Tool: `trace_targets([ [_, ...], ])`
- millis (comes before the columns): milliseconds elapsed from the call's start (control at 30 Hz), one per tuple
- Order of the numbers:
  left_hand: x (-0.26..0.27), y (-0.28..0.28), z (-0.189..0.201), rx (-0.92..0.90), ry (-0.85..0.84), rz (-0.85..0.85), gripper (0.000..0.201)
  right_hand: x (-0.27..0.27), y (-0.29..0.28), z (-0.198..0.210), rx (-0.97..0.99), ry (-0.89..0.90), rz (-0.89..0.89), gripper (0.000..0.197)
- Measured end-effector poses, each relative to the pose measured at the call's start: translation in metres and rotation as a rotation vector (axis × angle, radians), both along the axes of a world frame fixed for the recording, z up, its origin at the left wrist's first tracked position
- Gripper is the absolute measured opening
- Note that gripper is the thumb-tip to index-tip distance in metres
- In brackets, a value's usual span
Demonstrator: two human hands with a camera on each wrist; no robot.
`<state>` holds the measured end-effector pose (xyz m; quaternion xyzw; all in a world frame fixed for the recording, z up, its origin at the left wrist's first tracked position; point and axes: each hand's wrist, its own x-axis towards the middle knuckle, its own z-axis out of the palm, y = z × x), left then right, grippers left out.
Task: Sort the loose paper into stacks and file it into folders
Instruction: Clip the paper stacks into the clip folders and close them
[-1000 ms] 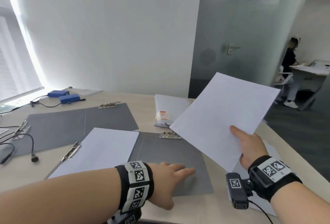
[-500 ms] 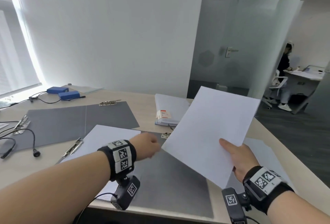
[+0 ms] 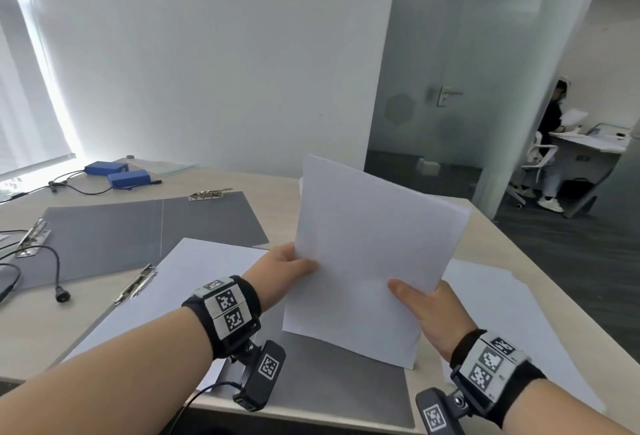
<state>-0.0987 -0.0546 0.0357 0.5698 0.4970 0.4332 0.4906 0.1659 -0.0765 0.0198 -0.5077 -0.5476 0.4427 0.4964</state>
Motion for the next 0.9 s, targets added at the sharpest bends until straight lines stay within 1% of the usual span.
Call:
trace_targets([
  [67, 0.000, 0.000, 0.000, -0.013, 0.020, -0.008, 0.022, 0.001, 0.000, 0.002, -0.018, -0.008, -0.017, 0.013],
  [133, -0.002, 0.004, 0.004, -0.054, 0.052, -0.005, 0.021, 0.002, 0.001, 0.007, -0.058, -0.005, 0.021, 0.017],
  [200, -0.006, 0.007, 0.005, -0.121, 0.097, -0.007, 0.020, 0.004, 0.004, 0.012, -0.138, 0.038, 0.064, 0.020],
  [233, -0.009, 0.007, 0.005, -0.165, 0.114, -0.011, 0.021, 0.006, 0.006, 0.013, -0.190, 0.049, 0.051, 0.020],
  [300, -0.016, 0.005, 0.000, -0.273, 0.162, -0.040, 0.029, 0.012, 0.014, 0.012, -0.285, 0.032, -0.014, 0.019],
  [333, -0.019, 0.002, -0.004, -0.332, 0.192, -0.059, 0.029, 0.015, 0.018, 0.009, -0.322, 0.009, -0.031, 0.014],
  [367, -0.021, -0.001, -0.008, -0.379, 0.226, -0.078, 0.026, 0.017, 0.020, 0.006, -0.354, -0.024, -0.032, 0.009],
  [433, -0.023, -0.006, -0.015, -0.458, 0.295, -0.112, 0.017, 0.019, 0.024, -0.003, -0.408, -0.119, 0.002, 0.009],
  [500, -0.026, -0.009, -0.018, -0.517, 0.315, -0.134, 0.014, 0.016, 0.025, -0.011, -0.452, -0.184, 0.037, 0.009],
  [567, -0.030, -0.004, -0.020, -0.540, 0.289, -0.120, 0.019, 0.012, 0.027, -0.018, -0.488, -0.210, 0.054, 0.008],
  [667, -0.035, 0.013, -0.020, -0.521, 0.254, -0.019, 0.023, 0.006, 0.033, -0.025, -0.529, -0.239, 0.071, 0.009],
  [800, -0.037, 0.040, -0.021, -0.503, 0.321, 0.065, 0.023, -0.002, 0.045, -0.027, -0.580, -0.292, 0.122, 0.007],
  [900, -0.038, 0.055, -0.021, -0.517, 0.382, 0.067, 0.020, -0.007, 0.054, -0.023, -0.607, -0.416, 0.179, 0.005],
])
